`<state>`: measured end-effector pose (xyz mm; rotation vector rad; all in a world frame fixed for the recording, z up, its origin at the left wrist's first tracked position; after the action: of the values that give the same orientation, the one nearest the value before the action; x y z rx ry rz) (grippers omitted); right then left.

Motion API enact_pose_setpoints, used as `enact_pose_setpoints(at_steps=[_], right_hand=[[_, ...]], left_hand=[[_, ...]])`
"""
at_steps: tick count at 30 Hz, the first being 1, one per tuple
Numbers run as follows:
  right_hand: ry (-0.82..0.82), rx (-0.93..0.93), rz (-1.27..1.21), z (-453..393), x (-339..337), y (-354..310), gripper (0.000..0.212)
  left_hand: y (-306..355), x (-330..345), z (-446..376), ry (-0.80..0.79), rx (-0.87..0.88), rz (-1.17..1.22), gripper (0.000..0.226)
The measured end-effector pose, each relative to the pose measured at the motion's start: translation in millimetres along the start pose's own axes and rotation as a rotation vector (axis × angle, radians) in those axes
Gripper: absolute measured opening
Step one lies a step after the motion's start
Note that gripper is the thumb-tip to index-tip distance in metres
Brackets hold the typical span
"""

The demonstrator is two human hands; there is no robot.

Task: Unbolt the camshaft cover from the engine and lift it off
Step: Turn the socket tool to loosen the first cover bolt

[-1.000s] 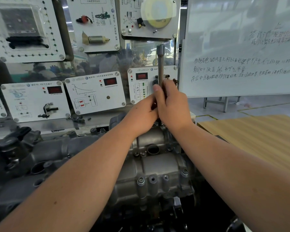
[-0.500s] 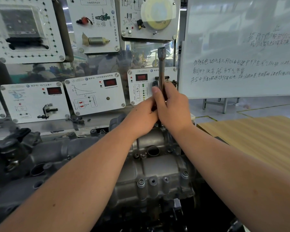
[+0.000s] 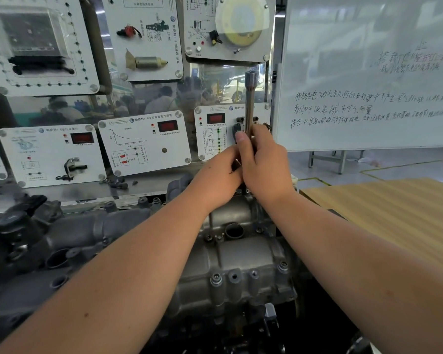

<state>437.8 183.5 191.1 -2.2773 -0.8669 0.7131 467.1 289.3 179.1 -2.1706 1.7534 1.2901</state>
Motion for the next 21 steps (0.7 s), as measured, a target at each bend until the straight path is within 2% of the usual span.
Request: enact_pose_setpoints(at_steps=[6,11,14,17,21], right_hand=[[0.02,0.019,0.0,-0.6,-0.1,0.5,0.035],[-0.023,0.027,-0.007,0.1,1.6,1.0,0.021],[-0.043,0.033,-0.006,0.5,2.2,0.5,0.033],[-0.027,-0.018,0.039,1.4,1.3,-1.6,0.015],[-0.011,-0.018,0.039,1.1,-0.7,-3.7,0.024]], left_hand=[[0.8,1.1,3.1,-0.001,0.004,0.067,0.038],[2.3,-0.7,1.5,-0.004,0.005,0.01,0.034],[2.3,-1.4,0.3,0.011,0.009,-0.019,0.031],[0.4,-1.4,0.5,0.027,0.001,0.003,0.034],[1.2,1.0,2.3,0.003,0.01,0.048,0.038]])
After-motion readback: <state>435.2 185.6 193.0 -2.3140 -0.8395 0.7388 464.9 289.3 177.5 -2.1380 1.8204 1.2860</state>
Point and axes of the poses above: each hand's wrist, its own z-axis away from the middle knuckle, its own x-axis out of the palm, y = z × x, the point moved 5 cm from there along -z, towards the middle knuckle, and after that the axes turned 13 degrees about x, right-handed, at the moved point
